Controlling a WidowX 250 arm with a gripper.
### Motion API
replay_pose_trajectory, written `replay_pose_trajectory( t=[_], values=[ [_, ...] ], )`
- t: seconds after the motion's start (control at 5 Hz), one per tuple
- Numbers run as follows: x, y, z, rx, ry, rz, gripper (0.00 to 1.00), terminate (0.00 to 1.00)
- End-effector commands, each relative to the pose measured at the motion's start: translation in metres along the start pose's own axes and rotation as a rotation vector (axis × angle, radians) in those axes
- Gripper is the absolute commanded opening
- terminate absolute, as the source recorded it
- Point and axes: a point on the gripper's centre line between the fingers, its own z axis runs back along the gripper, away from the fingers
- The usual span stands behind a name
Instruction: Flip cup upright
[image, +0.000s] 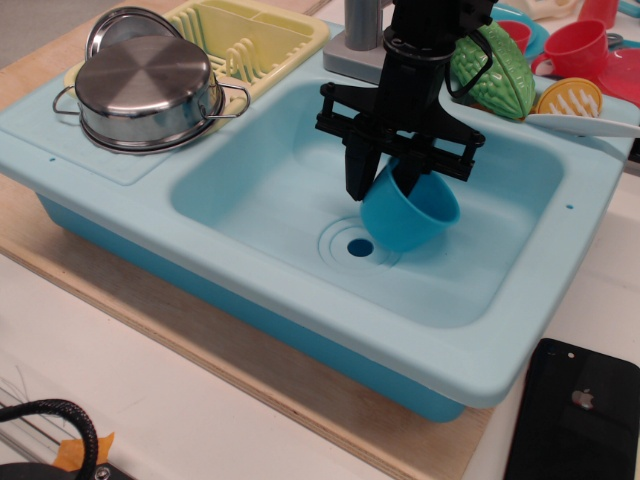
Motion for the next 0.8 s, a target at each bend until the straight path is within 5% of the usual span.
replay_pose_trajectory(
  t=[0.0, 0.2, 0.4, 0.6],
  values=[
    [-0.0029, 0.0003, 0.0227, -0.026, -0.089, 0.042, 0.0, 0.0],
    [-0.0091, 0.0003, 0.0211, -0.053, -0.125, 0.058, 0.0, 0.0],
    [-0.0112, 0.0019, 0.0167, -0.142, -0.136, 0.096, 1.0, 0.0],
    [-0.0112, 0.0019, 0.0167, -0.142, -0.136, 0.096, 1.0, 0.0]
  ],
)
